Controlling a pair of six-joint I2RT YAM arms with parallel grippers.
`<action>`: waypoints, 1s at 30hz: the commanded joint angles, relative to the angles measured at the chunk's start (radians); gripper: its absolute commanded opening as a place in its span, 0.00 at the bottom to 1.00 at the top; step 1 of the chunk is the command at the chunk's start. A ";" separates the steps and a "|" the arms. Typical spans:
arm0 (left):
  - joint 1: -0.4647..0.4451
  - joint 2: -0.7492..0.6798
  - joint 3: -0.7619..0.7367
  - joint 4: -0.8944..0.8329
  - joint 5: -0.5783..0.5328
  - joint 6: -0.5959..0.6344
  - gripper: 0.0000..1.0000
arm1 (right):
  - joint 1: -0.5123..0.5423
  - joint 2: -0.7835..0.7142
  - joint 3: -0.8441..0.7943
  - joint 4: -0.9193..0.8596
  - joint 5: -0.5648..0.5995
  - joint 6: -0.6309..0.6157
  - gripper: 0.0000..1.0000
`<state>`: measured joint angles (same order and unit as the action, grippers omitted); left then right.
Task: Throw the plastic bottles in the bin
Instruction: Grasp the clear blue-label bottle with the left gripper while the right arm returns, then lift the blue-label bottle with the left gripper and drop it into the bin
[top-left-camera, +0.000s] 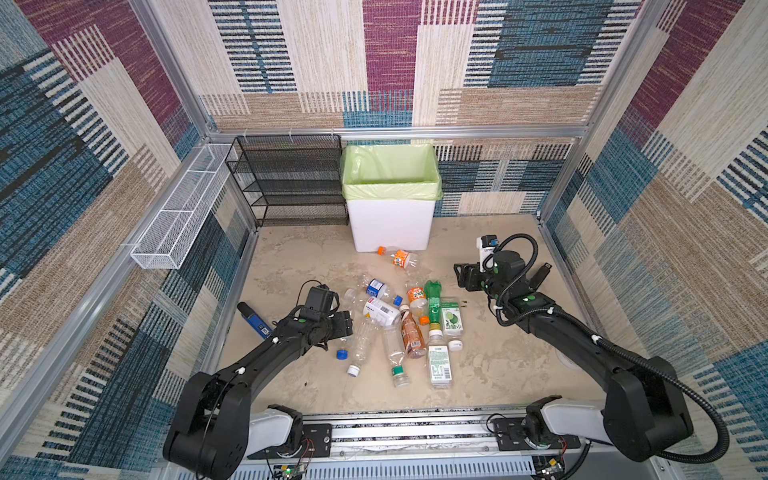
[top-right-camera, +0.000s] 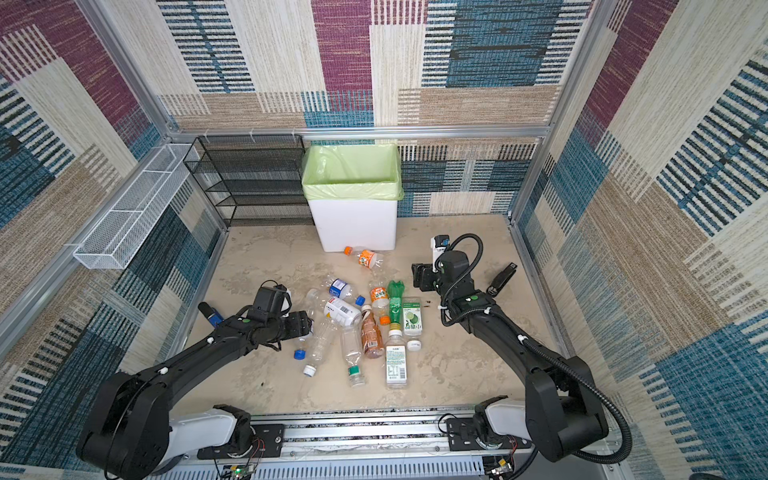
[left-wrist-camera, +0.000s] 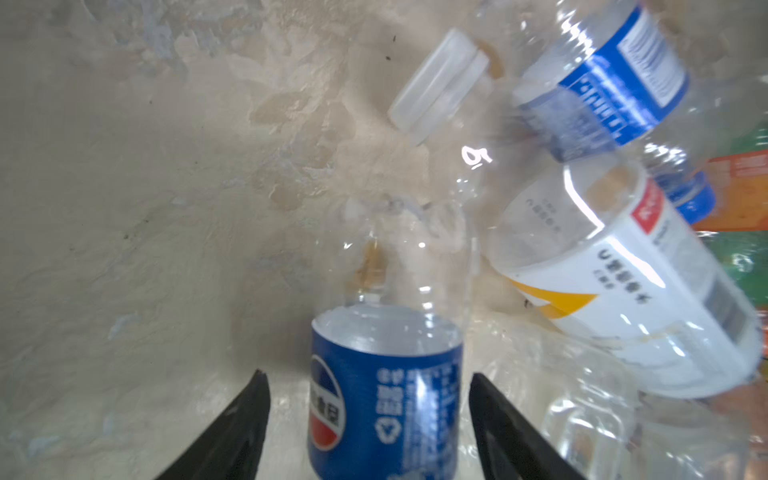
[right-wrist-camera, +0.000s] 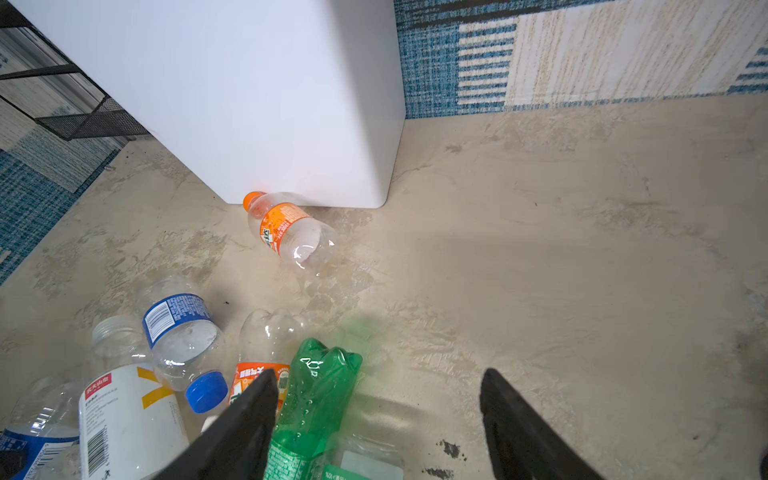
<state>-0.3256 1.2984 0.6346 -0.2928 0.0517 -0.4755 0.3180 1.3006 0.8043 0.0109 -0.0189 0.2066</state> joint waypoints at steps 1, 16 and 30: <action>-0.002 0.055 0.025 -0.009 -0.010 0.014 0.71 | -0.005 0.019 -0.003 0.064 -0.013 0.013 0.78; -0.003 0.032 0.009 0.061 -0.065 0.021 0.51 | -0.011 0.057 -0.004 0.063 0.005 0.003 0.77; -0.003 -0.392 -0.026 0.302 -0.078 0.161 0.50 | -0.014 0.088 -0.062 0.101 0.010 0.023 0.76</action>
<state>-0.3283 0.9596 0.6182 -0.1329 -0.0265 -0.4015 0.3035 1.3861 0.7525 0.0673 -0.0162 0.2115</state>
